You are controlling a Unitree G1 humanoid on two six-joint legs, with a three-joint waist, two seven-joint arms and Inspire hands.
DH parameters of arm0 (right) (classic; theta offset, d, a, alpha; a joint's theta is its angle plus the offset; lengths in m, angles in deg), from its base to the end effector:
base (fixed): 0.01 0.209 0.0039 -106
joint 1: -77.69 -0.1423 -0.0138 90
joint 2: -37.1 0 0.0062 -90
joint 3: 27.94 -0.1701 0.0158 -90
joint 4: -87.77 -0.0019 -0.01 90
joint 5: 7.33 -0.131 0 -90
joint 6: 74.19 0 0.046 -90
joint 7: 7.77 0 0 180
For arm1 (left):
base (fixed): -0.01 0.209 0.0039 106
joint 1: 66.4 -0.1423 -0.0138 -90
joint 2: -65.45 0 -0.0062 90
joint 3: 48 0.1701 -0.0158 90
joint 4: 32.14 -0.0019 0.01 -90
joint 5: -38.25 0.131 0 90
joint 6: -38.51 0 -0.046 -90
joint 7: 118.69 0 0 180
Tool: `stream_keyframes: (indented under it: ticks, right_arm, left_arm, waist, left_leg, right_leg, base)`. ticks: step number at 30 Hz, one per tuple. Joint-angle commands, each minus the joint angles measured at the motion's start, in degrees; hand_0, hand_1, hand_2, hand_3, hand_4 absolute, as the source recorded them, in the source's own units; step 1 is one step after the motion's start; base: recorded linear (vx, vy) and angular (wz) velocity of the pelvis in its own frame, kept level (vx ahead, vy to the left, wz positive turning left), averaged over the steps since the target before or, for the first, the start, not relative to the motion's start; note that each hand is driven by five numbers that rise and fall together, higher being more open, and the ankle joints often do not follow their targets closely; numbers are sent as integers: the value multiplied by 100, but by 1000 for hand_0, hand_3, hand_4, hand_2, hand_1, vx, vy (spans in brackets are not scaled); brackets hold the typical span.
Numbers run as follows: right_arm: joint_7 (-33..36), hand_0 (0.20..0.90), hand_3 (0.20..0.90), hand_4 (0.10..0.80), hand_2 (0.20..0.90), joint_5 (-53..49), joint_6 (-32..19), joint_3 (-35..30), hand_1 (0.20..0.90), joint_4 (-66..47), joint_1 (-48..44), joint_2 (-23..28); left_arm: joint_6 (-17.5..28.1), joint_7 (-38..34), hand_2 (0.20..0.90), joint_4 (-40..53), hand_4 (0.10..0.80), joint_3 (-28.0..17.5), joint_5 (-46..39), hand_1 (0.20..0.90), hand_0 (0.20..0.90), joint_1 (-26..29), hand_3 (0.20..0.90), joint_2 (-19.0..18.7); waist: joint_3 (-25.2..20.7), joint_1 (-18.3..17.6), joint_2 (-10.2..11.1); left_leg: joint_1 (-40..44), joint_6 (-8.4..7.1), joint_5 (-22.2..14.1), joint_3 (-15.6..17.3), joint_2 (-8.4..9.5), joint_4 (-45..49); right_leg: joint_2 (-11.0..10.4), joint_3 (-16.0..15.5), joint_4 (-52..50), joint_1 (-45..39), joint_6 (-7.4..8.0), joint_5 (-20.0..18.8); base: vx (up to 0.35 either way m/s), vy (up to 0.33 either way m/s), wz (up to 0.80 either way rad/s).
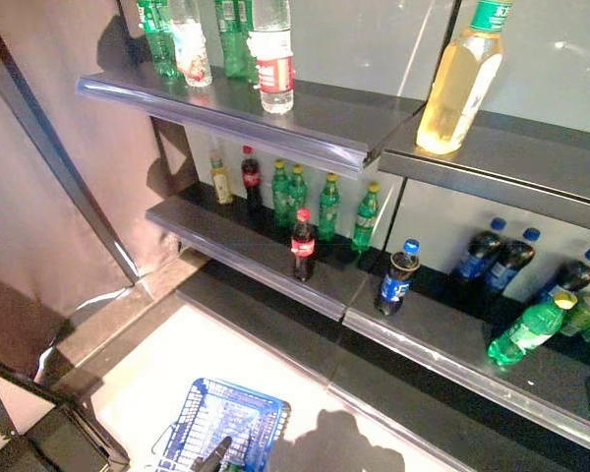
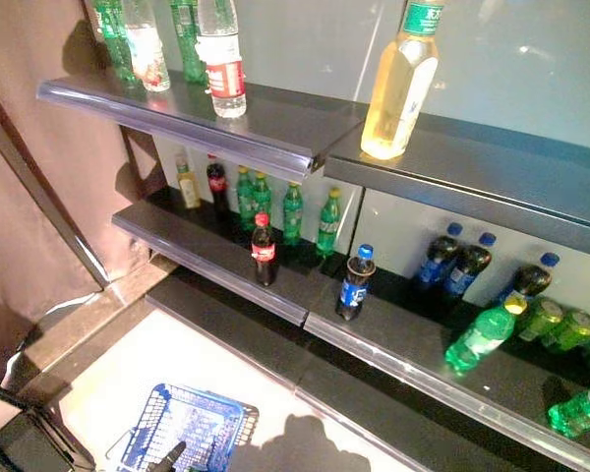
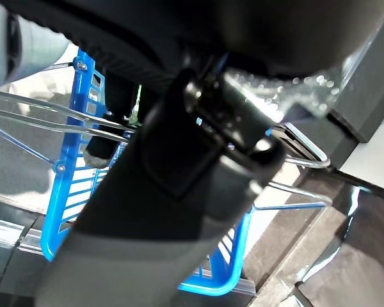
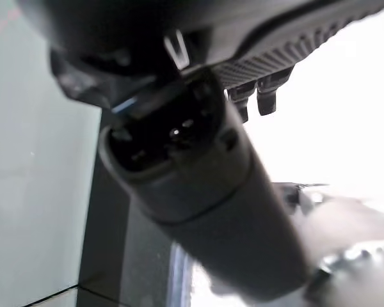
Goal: Pick up the drink and place into the basket.
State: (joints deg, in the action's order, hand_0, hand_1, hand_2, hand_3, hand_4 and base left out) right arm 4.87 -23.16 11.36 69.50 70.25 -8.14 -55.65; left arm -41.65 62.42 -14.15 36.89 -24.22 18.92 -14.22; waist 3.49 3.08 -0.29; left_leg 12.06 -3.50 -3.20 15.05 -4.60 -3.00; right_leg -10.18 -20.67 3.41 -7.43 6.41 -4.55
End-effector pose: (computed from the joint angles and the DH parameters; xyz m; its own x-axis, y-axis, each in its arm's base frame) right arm 0.0406 -0.2206 -0.1000 0.2642 -0.4023 -0.8766 0.2050 0.9115 -0.3565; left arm 0.0382 0.1959 -0.1049 0.3048 0.2737 -0.9122 -0.9001 0.3958 -0.1820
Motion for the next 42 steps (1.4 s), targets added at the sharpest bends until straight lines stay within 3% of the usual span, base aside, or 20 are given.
stream_keyframes:
  ticks: [1, 2, 3, 4, 8, 11, 12, 17, 24, 28, 31, 35, 40, 42]
  right_arm:
    - [80, 900, 900, 800, 900, 167, -609, 367, 900, -984, -428, 265]
    - [135, 900, 900, 800, 900, 131, -363, 505, 900, -1631, -372, 313]
    - [353, 900, 900, 800, 900, 110, 261, 726, 900, -3305, -168, 432]
    - [443, 900, 900, 800, 900, 219, 444, 803, 900, -4078, -52, 516]
    - [609, 900, 900, 800, 900, 678, 469, 790, 900, -6104, 212, 1013]
    - [647, 900, 900, 800, 900, 731, 390, 729, 900, -6541, 239, 1140]
    - [719, 900, 900, 800, 900, 869, 207, 571, 900, -7246, 149, 1321]
    - [932, 900, 900, 800, 900, 1171, -53, 307, 900, -8029, 37, 1511]
    - [2019, 900, 900, 800, 900, 1294, -577, -290, 900, -8891, -219, 1805]
    - [2433, 900, 900, 800, 900, 1230, -554, -534, 900, -9228, -340, 1864]
    - [2315, 900, 900, 800, 900, 861, -537, -606, 900, -9405, -319, 1863]
    - [2247, 900, 900, 800, 900, 269, -332, -489, 900, -9448, -390, 1911]
    - [2448, 900, 900, 800, 900, 45, -570, -225, 900, -9270, -708, 1898]
    - [2603, 900, 900, 800, 900, 91, -611, -20, 900, -9100, -1217, 1908]
  left_arm:
    - [223, -70, 300, 712, 100, 146, 338, 300, 300, 234, 200, -418]
    - [164, -174, 300, 913, 100, 153, 361, 300, 300, 185, 200, -435]
    - [54, -397, 300, 1375, 100, 151, 425, 300, 300, 41, 200, -452]
    - [20, -470, 300, 1570, 100, 144, 447, 300, 300, -40, 200, -460]
    - [27, -538, 300, 1889, 100, 165, 451, 300, 300, -259, 200, -482]
    - [57, -520, 300, 1882, 100, 170, 416, 300, 300, -289, 200, -482]
    - [103, -490, 300, 1826, 100, 144, 379, 300, 300, -311, 200, -462]
    - [152, -468, 300, 1807, 100, 114, 355, 300, 300, -411, 200, -381]
    - [264, -226, 300, 1631, 100, 24, 327, 300, 300, -532, 200, -280]
    - [317, -199, 300, 1580, 100, 3, 340, 300, 300, -563, 200, -227]
    - [321, -209, 300, 1595, 100, -15, 392, 300, 300, -602, 200, -213]
    - [321, -259, 300, 1704, 100, 79, 475, 300, 300, -631, 200, -199]
    - [388, -191, 300, 1827, 100, 322, 371, 300, 300, -547, 200, -261]
    - [403, -256, 300, 1986, 100, 578, 142, 300, 300, -305, 200, -353]
  waist:
    - [189, 132, 100]
    - [223, 131, 123]
    - [267, 110, 190]
    - [289, 92, 222]
    - [294, 14, 288]
    - [296, -12, 285]
    - [299, -58, 265]
    - [282, -106, 219]
    - [268, -129, 155]
    - [265, -124, 129]
    - [271, -121, 125]
    - [396, -74, 110]
    - [690, 0, 59]
    - [1013, 10, 4]
  left_leg:
    - [-209, 12, 189, -2, -8, -46]
    - [-205, 16, 184, -11, -17, -36]
    - [-255, 29, 195, -37, -28, -5]
    - [-268, 34, 201, -54, -30, -2]
    - [-337, 57, 225, -109, -25, 10]
    - [-338, 64, 223, -109, -25, 18]
    - [-324, 71, 205, -86, -35, 23]
    - [-327, 70, 163, -47, -48, 60]
    - [-370, 49, 71, 47, -85, 194]
    - [-372, 53, 6, 107, -96, 281]
    - [-401, 48, -37, 128, -93, 379]
    - [-572, 58, -136, 93, -88, 756]
    - [-994, 61, -262, -47, -108, 1330]
    - [-1420, 49, -251, -180, -98, 1620]
  right_leg:
    - [-296, 75, -215, -138, 239, 122]
    - [-296, 80, -226, -141, 247, 123]
    - [-296, 88, -241, -100, 263, 99]
    - [-291, 94, -243, -87, 272, 88]
    - [-280, 131, -243, -18, 310, 59]
    - [-278, 145, -258, 0, 314, 65]
    - [-280, 174, -283, 33, 318, 86]
    - [-290, 232, -320, 81, 317, 136]
    - [-318, 249, -410, 177, 309, 216]
    - [-344, 207, -449, 202, 304, 242]
    - [-352, 186, -488, 224, 297, 262]
    - [-342, 108, -737, 337, 204, 373]
    - [-318, 41, -1283, 714, 54, 586]
    - [-316, 79, -1575, 1111, -39, 661]
  base:
    - [-36, -64, 1]
    - [-63, -113, 1]
    - [-57, -109, 1]
    - [-51, -93, 3]
    - [-5, -56, 19]
    - [6, -11, 11]
    - [19, 5, -4]
    - [19, 18, -6]
    - [8, 10, 0]
    - [43, 4, -8]
    - [55, -14, -11]
    - [53, -20, -2]
    - [-39, -21, 3]
    - [-287, -15, 9]
